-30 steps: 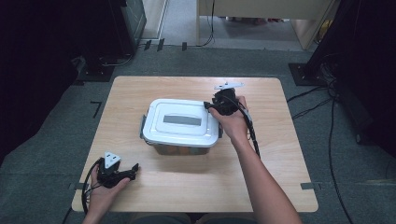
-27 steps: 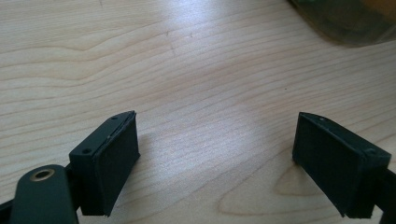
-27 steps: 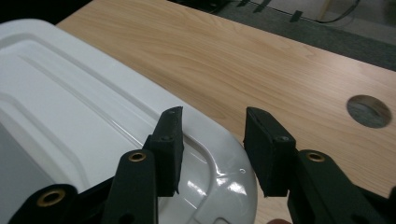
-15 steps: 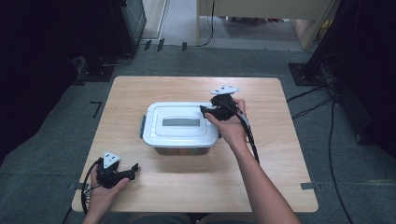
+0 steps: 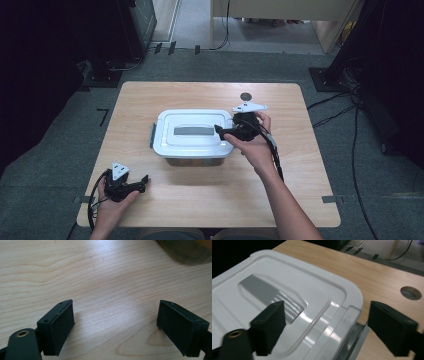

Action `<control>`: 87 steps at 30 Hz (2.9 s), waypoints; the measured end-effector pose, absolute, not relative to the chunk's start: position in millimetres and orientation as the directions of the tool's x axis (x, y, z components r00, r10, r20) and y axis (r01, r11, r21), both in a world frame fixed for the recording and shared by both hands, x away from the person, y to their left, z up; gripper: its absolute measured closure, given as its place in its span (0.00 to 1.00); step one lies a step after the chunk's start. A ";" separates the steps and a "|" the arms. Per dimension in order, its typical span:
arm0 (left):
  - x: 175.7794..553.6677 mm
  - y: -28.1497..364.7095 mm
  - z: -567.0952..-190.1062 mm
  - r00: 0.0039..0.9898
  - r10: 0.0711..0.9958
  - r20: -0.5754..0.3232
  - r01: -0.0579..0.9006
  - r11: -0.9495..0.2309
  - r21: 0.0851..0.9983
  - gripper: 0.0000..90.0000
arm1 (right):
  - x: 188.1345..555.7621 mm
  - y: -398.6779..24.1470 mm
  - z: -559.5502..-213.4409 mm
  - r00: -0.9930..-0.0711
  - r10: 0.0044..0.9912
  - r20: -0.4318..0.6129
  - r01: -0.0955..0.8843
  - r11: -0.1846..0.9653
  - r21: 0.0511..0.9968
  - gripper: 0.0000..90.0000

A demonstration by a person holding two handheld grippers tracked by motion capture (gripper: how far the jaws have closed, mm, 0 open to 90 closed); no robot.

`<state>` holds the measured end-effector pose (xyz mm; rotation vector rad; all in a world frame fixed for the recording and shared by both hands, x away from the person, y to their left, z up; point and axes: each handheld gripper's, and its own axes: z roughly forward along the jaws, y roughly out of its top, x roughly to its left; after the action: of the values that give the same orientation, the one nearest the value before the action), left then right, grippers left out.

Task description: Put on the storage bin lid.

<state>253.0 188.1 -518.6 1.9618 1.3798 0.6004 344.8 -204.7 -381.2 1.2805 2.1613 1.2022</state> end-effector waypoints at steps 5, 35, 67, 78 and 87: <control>253.4 188.2 -518.4 0.340 0.940 0.001 0.640 -0.232 0.732 0.16 | 330.2 -215.7 -388.2 -0.533 0.837 0.125 0.566 0.243 0.788 0.00; 253.1 187.8 -518.4 0.336 0.942 0.000 0.642 -0.229 0.732 0.16 | 246.7 -309.8 -440.5 -0.465 0.878 0.112 0.598 0.218 0.771 0.00; 252.9 187.5 -518.4 0.332 0.943 0.000 0.643 -0.226 0.732 0.16 | 205.4 -409.6 -509.7 -0.272 0.954 0.122 0.698 0.109 0.708 0.00; 252.2 187.1 -518.5 0.324 0.946 0.000 0.644 -0.220 0.732 0.16 | 200.8 -421.9 -523.1 -0.222 0.973 0.062 0.714 0.119 0.690 0.00; 252.2 187.1 -518.5 0.323 0.946 0.001 0.645 -0.221 0.732 0.16 | 201.4 -418.9 -526.5 -0.221 0.975 0.027 0.693 0.137 0.708 0.00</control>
<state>252.2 187.1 -518.5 1.9563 1.3985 0.6095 201.4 -418.9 -526.5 1.5974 1.9770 0.8455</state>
